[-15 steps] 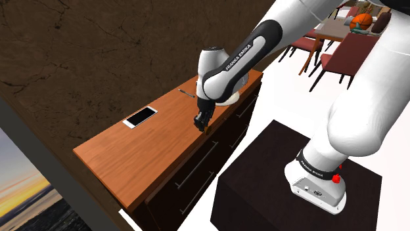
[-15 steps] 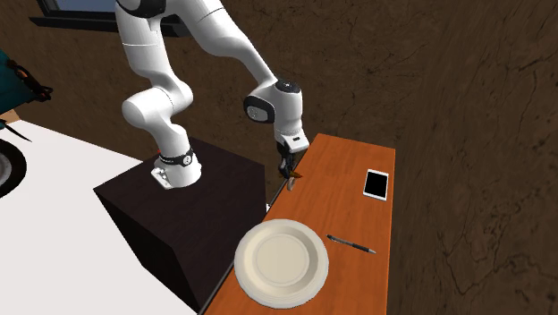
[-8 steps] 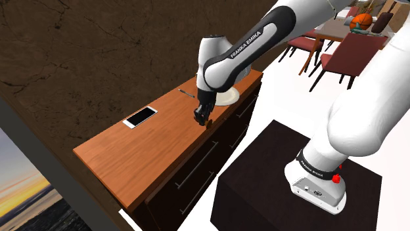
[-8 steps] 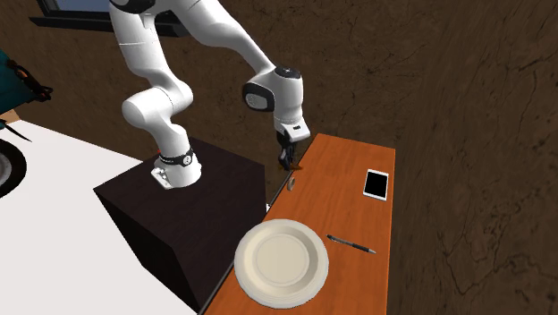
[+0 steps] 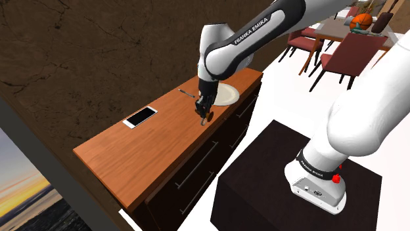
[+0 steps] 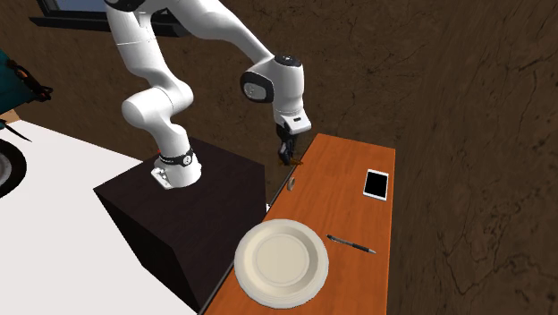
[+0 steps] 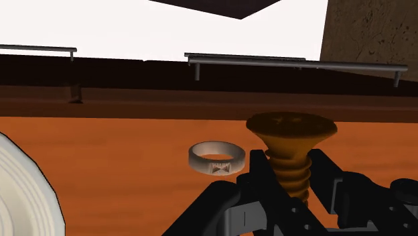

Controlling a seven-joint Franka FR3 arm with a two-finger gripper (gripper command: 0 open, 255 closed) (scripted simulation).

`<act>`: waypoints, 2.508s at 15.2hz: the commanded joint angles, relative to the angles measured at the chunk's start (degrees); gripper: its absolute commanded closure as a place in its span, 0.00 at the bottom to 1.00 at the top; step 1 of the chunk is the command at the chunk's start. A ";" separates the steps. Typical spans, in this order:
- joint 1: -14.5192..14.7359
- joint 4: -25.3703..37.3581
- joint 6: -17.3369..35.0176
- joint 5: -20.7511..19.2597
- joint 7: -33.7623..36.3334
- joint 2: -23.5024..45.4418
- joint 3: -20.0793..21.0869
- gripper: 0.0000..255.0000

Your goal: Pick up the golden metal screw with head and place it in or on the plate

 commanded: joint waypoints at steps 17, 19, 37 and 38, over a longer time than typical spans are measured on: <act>-12.67 18.07 -6.72 -2.89 -22.93 14.12 -12.99 1.00; -14.02 21.37 -7.90 -2.80 -25.16 16.51 -13.95 1.00; -16.64 25.44 -1.88 -0.83 -30.41 27.14 -14.68 1.00; -16.64 25.44 -1.88 -0.83 -30.41 27.14 -14.68 1.00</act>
